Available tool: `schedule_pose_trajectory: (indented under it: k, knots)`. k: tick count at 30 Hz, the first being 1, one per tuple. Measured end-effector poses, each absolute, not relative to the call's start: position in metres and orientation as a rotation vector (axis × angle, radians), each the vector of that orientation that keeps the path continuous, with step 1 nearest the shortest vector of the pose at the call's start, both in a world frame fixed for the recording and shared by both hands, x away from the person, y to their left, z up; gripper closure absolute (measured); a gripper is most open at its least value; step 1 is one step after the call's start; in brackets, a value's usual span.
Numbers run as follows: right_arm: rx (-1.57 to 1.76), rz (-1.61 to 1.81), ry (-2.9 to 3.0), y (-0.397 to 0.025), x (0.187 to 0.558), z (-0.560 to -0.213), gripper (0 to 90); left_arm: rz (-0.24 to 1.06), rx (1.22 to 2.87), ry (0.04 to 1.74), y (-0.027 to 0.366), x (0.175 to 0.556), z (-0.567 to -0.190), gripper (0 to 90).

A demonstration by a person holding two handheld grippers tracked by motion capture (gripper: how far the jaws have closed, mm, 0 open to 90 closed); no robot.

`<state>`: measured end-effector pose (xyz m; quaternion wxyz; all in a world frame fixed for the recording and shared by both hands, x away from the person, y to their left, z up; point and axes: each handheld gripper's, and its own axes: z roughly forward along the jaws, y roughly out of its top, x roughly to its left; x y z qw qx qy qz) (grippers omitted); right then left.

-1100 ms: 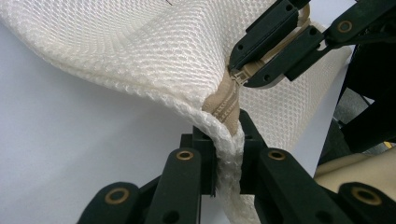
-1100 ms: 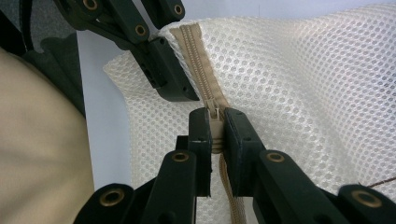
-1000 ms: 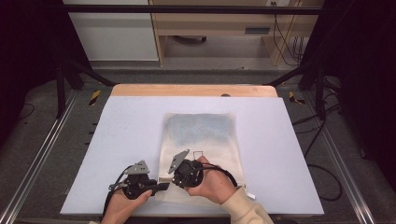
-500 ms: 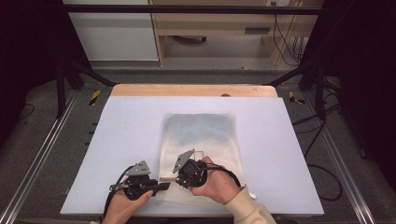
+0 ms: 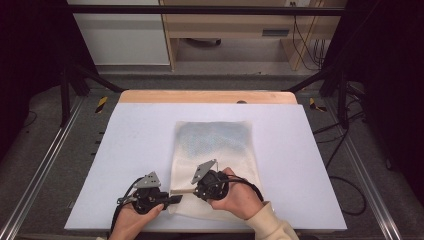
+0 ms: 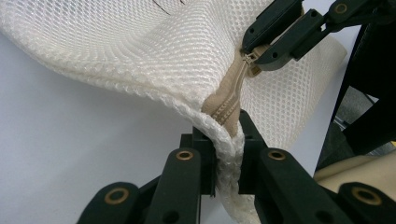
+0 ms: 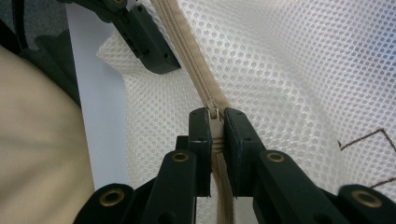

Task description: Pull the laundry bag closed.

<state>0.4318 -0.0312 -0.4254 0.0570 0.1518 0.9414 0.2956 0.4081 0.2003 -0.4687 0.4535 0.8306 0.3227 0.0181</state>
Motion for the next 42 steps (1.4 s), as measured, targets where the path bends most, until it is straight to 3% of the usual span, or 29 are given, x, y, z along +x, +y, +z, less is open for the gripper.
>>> schedule_pose_trajectory:
  k: [42]
  knots:
    - [0.507, 0.915, 2.825, -0.051, 0.428, -0.426, 82.0, 0.046, 2.055, 0.754, 0.195, 0.407, -0.468, 82.0]
